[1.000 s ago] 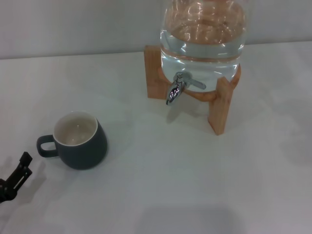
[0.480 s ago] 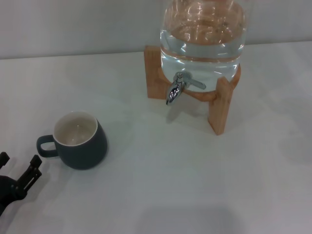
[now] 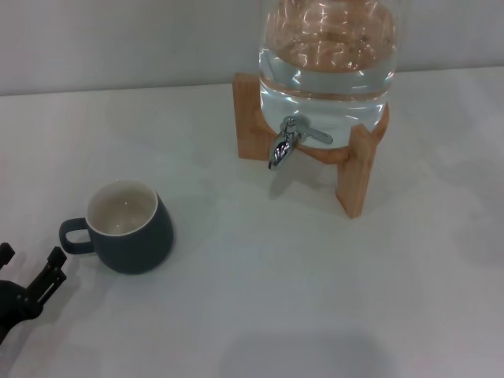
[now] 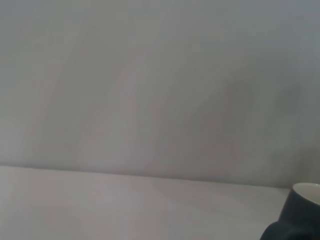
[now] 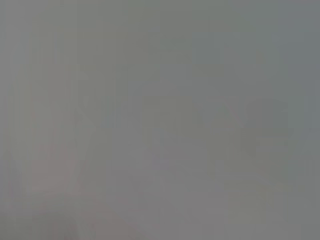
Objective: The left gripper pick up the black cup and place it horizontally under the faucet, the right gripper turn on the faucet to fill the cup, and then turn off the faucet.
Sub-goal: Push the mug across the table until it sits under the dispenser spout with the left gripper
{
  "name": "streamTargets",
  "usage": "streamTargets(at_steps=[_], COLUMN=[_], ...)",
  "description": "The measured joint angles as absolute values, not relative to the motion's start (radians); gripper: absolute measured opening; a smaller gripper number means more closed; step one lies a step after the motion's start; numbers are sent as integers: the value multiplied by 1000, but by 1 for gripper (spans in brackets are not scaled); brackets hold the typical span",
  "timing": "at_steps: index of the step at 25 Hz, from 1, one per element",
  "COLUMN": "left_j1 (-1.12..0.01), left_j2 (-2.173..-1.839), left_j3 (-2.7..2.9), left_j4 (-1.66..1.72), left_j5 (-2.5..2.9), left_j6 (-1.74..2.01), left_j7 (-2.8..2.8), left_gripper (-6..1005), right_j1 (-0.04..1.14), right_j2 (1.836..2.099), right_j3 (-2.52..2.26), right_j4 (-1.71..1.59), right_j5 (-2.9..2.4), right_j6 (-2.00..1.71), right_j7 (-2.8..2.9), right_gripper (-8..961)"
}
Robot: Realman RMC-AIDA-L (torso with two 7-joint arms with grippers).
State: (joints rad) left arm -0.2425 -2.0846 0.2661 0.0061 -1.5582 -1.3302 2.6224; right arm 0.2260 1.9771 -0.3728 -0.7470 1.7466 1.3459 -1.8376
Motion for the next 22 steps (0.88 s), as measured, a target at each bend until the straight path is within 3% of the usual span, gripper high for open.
streamTargets(at_steps=[22], left_j1=[-300], left_j2=[-2085], left_j3=[269], left_j4=[-3], left_j5=[-1554], left_j6=[-1298], left_j7=[2611], left_gripper=[891], right_j1=[224], right_j2=[1977], right_j3=[-373], right_j4=[-747], right_j5=[1752], right_j6=[1351], right_j7=[-1838], right_gripper=[844])
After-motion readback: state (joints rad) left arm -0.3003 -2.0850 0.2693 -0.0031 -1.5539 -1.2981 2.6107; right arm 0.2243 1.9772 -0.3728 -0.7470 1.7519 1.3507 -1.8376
